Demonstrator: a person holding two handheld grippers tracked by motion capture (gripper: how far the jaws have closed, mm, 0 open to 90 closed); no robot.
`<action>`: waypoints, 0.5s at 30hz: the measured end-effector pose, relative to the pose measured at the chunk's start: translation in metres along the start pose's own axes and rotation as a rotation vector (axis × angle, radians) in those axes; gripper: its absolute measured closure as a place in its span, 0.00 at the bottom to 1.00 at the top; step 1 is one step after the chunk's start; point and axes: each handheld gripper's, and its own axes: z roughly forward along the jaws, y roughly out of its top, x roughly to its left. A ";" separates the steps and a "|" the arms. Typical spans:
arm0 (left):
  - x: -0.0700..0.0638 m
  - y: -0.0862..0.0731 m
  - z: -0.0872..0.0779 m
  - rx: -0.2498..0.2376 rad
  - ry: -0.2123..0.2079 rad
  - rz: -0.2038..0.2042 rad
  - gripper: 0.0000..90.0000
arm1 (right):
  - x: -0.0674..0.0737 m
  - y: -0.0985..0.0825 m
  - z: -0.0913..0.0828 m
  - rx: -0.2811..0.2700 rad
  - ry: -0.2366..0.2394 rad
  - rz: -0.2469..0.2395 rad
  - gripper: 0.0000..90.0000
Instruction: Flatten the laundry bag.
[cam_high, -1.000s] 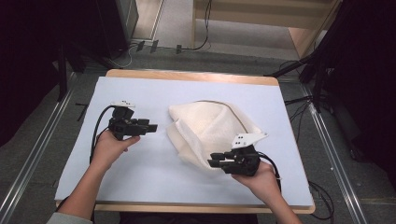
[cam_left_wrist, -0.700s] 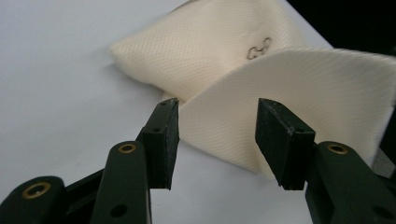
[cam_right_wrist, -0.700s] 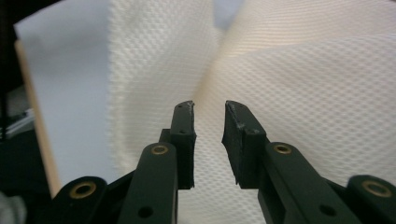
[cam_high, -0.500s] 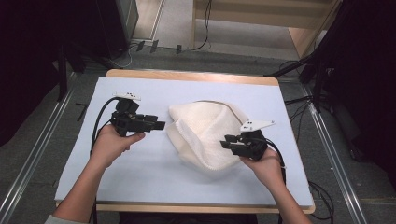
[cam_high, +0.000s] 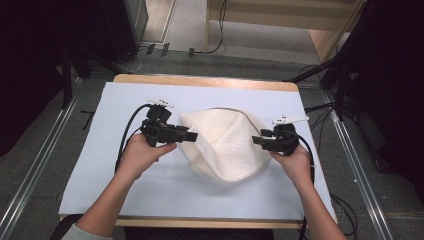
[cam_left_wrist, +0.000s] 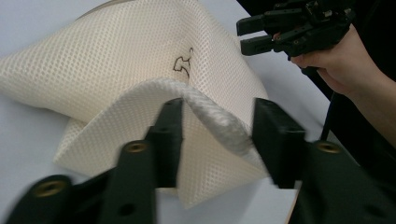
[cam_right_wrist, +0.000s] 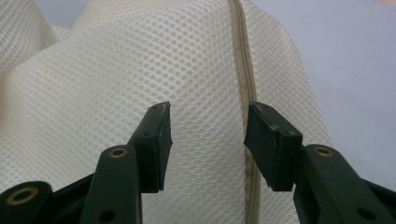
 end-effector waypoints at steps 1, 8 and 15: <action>0.000 0.000 0.003 0.003 0.005 0.009 0.73 | -0.001 -0.001 0.001 0.005 -0.002 -0.001 0.57; 0.005 -0.011 0.005 0.038 0.025 0.051 0.95 | -0.015 -0.003 0.008 0.009 -0.042 0.021 0.57; 0.018 -0.041 -0.006 0.044 0.039 0.032 0.95 | -0.039 -0.008 0.015 0.015 -0.067 0.087 0.47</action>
